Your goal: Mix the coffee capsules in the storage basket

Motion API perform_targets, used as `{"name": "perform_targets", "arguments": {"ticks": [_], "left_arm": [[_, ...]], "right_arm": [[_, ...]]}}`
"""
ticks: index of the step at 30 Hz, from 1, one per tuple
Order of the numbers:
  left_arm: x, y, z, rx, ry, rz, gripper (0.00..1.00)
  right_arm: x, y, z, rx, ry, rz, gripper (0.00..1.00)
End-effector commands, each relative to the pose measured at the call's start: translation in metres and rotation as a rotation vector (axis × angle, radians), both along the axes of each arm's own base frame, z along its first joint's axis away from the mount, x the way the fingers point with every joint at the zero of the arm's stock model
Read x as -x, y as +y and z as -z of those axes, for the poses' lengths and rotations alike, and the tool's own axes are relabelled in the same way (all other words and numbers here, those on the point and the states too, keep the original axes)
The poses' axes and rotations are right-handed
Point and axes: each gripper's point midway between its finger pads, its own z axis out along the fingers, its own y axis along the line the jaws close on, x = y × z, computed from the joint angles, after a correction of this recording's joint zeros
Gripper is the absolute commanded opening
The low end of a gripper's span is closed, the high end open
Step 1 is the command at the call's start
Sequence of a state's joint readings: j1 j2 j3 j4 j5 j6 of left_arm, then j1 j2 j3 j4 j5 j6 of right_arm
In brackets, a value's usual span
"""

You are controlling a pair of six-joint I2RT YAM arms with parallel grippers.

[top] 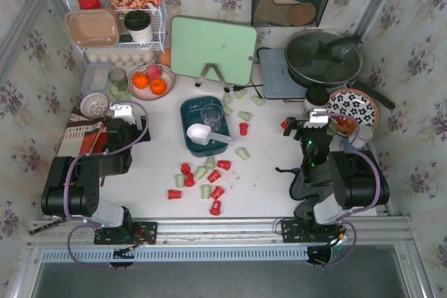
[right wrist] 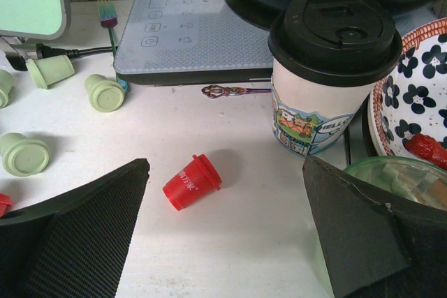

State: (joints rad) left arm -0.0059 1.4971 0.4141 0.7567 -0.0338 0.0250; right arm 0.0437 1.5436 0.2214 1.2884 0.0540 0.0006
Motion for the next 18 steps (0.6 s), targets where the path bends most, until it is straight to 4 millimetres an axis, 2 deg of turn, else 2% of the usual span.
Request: {"name": "perform_targets", "arguments": {"ticks": [1, 6, 9, 11, 15, 18], "left_arm": [[-0.002, 0.001, -0.002, -0.004, -0.004, 0.001, 1.00], [-0.001, 0.001, -0.003, -0.005, -0.005, -0.003, 1.00], [-0.002, -0.001, -0.011, -0.015, 0.043, 0.004, 1.00], [-0.005, -0.003, -0.027, -0.029, 0.051, 0.009, 1.00], [-0.003, 0.011, -0.061, -0.006, 0.015, -0.102, 1.00], [-0.002, 0.008, -0.090, 0.035, -0.032, -0.106, 1.00]], "right_arm": [[0.000, -0.001, 0.000, -0.009, 0.000, 0.006, 1.00], [0.000, -0.001, -0.001, -0.006, 0.000, 0.004, 1.00], [-0.003, -0.001, -0.002, -0.008, 0.016, 0.009, 1.00], [-0.003, -0.003, -0.006, -0.013, 0.015, 0.021, 1.00], [-0.005, -0.011, -0.015, -0.026, 0.022, 0.073, 1.00], [-0.006, -0.020, -0.028, -0.041, 0.022, 0.127, 1.00]]}}
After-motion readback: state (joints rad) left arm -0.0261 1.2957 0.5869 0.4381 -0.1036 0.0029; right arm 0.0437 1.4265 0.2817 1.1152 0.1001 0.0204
